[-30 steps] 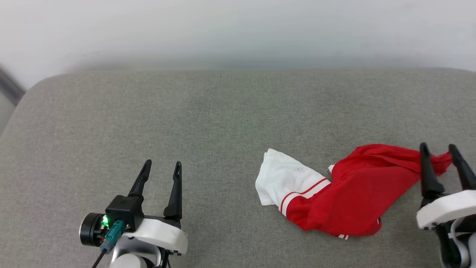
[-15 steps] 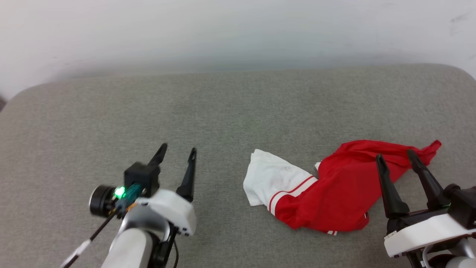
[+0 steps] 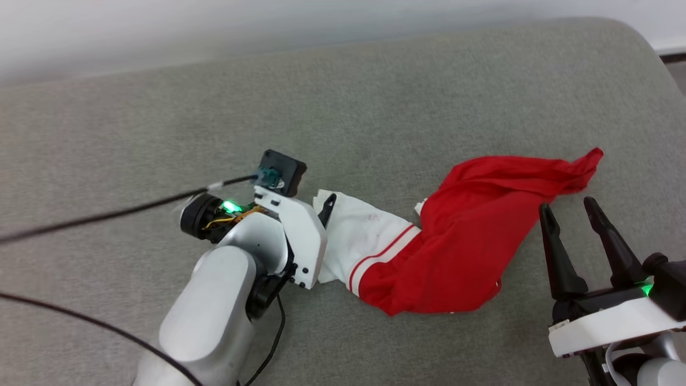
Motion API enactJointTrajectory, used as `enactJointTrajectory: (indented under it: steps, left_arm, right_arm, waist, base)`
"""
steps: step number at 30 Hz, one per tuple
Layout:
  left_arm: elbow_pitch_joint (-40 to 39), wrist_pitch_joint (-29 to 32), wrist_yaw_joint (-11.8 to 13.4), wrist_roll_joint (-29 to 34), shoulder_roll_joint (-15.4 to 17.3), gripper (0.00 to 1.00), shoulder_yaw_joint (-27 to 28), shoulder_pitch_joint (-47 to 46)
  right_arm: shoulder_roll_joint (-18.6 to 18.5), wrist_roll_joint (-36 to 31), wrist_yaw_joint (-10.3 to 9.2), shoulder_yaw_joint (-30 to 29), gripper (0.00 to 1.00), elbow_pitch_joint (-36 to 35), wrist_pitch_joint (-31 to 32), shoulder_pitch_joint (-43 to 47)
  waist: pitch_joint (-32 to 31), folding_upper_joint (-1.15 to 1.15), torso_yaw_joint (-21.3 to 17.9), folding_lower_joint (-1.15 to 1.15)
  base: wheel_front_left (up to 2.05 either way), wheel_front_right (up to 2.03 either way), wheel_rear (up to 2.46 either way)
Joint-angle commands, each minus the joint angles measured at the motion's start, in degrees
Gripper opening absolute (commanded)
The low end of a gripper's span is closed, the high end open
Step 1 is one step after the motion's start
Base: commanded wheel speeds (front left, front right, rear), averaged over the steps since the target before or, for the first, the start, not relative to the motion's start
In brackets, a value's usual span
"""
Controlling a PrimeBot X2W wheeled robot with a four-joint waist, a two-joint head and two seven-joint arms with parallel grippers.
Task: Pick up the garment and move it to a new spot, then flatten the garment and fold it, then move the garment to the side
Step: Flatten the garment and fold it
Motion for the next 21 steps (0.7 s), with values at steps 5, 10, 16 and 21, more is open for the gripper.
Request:
enactJointTrajectory:
  steps: [5,10,16,21]
  left_arm:
    - [4.14,7.30,-1.18,-0.75,1.34,1.00,-3.09,-3.92]
    - [7.79,14.59,-1.58,-1.55,2.69,1.00,-6.35,-5.38]
    - [8.35,16.68,-1.93,-3.22,3.81,0.00,-10.53,-5.65]
    - [5.89,10.04,-0.78,-2.63,5.22,0.00,-9.16,-6.35]
  right_arm:
    - [0.81,1.06,0.00,0.06,1.00,1.42,-1.39,-1.77]
    - [1.15,1.79,0.00,0.08,1.00,2.67,-2.51,-2.32]
    - [1.53,2.86,0.00,0.25,1.00,3.76,-3.52,-2.84]
    - [1.74,3.43,0.00,-0.57,1.00,4.42,-3.79,-2.23]
  waist:
    - [4.58,0.00,-3.09,0.00]
    - [5.94,0.00,-3.43,0.00]
    - [6.16,0.00,-3.42,0.00]
    - [5.13,0.00,-2.36,0.00]
  base:
    - [0.00,0.00,0.00]
    - [0.00,0.00,0.00]
    - [0.00,0.00,0.00]
    - [0.00,0.00,0.00]
